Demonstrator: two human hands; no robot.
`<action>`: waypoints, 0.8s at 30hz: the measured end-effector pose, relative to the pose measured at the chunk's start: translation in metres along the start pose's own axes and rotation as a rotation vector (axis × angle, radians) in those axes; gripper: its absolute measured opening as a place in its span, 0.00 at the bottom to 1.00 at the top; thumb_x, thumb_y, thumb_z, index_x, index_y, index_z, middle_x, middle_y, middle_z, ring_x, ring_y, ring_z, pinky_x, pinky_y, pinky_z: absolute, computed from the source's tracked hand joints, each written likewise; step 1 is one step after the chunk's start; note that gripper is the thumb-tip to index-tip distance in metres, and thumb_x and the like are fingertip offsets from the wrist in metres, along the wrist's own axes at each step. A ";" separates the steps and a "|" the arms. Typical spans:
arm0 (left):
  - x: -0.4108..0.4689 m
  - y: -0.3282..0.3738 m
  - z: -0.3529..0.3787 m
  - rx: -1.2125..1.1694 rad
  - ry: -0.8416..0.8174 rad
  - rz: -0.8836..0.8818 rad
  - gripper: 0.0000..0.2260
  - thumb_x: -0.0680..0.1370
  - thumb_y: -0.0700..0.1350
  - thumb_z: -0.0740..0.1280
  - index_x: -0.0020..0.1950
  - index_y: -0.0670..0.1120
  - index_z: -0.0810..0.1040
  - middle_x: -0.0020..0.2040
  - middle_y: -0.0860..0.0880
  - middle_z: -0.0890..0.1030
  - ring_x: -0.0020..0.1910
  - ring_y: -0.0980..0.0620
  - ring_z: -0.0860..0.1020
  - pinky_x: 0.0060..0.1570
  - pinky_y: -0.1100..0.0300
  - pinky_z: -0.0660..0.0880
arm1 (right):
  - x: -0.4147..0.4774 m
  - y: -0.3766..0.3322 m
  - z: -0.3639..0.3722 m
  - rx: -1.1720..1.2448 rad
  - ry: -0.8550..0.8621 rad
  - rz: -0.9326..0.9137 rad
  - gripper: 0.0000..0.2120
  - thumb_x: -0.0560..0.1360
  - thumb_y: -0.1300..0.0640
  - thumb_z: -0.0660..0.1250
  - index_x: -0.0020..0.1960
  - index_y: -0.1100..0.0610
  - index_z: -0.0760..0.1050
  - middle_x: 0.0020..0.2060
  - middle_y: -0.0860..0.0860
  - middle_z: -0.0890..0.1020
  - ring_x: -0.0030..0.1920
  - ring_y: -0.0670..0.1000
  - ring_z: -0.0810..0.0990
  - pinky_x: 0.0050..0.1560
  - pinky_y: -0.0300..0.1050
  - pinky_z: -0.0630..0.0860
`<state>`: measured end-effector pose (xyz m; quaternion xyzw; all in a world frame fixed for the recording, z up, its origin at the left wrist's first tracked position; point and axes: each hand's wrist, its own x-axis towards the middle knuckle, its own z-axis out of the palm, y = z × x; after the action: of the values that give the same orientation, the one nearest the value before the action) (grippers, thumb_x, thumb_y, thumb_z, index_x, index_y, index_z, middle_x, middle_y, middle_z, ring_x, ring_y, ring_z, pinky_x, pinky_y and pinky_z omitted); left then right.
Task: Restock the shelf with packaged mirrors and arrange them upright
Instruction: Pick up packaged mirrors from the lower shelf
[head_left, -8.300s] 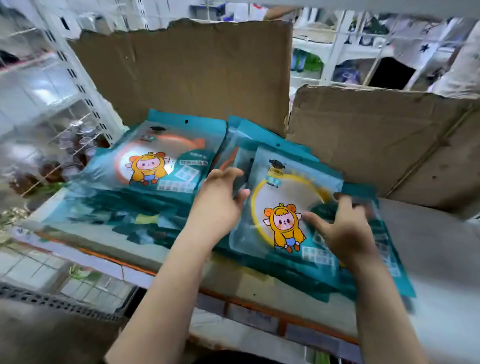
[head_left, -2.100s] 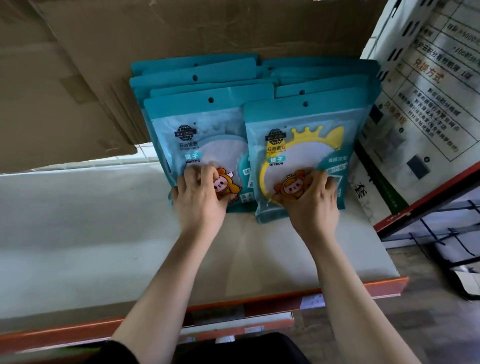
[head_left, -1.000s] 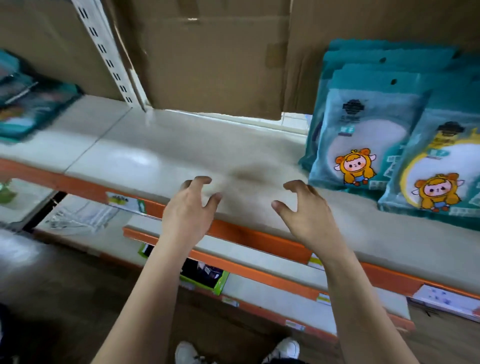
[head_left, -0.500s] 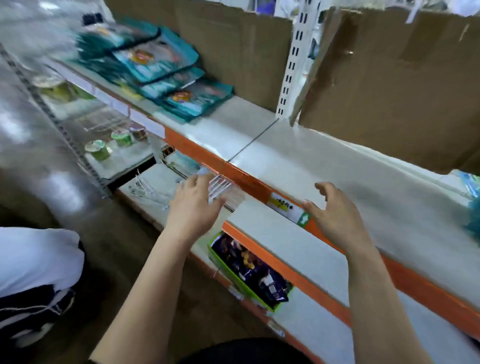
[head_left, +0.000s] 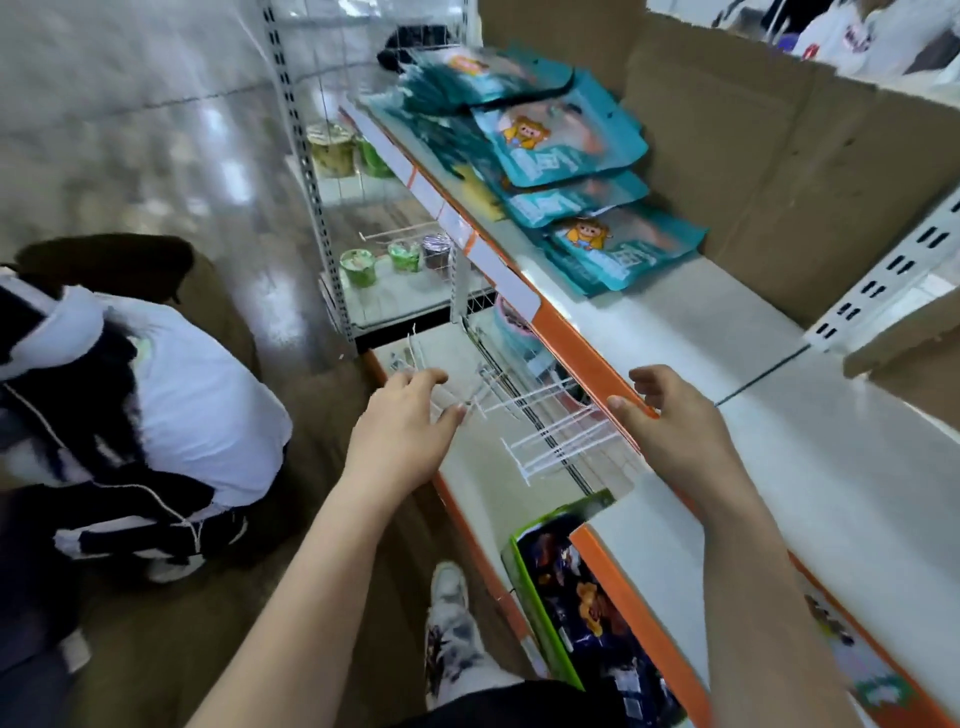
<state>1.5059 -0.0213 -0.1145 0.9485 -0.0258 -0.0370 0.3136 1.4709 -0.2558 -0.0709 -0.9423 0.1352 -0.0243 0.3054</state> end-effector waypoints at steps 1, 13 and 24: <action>0.011 -0.006 -0.005 0.022 0.021 -0.019 0.20 0.78 0.55 0.61 0.68 0.51 0.69 0.65 0.46 0.72 0.64 0.44 0.70 0.60 0.49 0.70 | 0.014 -0.007 0.009 0.004 -0.015 -0.016 0.21 0.77 0.49 0.65 0.66 0.55 0.69 0.64 0.53 0.75 0.63 0.52 0.73 0.63 0.48 0.69; 0.218 -0.016 -0.069 0.099 0.092 -0.051 0.19 0.78 0.54 0.62 0.68 0.50 0.69 0.62 0.46 0.73 0.62 0.44 0.72 0.58 0.51 0.71 | 0.227 -0.077 0.049 0.267 0.029 0.026 0.16 0.75 0.54 0.67 0.61 0.55 0.71 0.56 0.52 0.78 0.58 0.56 0.77 0.58 0.56 0.74; 0.361 0.006 -0.090 0.061 0.063 0.113 0.18 0.79 0.53 0.61 0.67 0.50 0.70 0.65 0.48 0.73 0.62 0.49 0.72 0.58 0.55 0.68 | 0.329 -0.108 0.053 0.201 0.030 0.053 0.21 0.77 0.52 0.66 0.67 0.54 0.67 0.64 0.51 0.74 0.60 0.51 0.74 0.58 0.44 0.68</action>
<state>1.8731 0.0006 -0.0586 0.9554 -0.0707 0.0115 0.2866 1.8205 -0.2300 -0.0630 -0.9025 0.1618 -0.0439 0.3967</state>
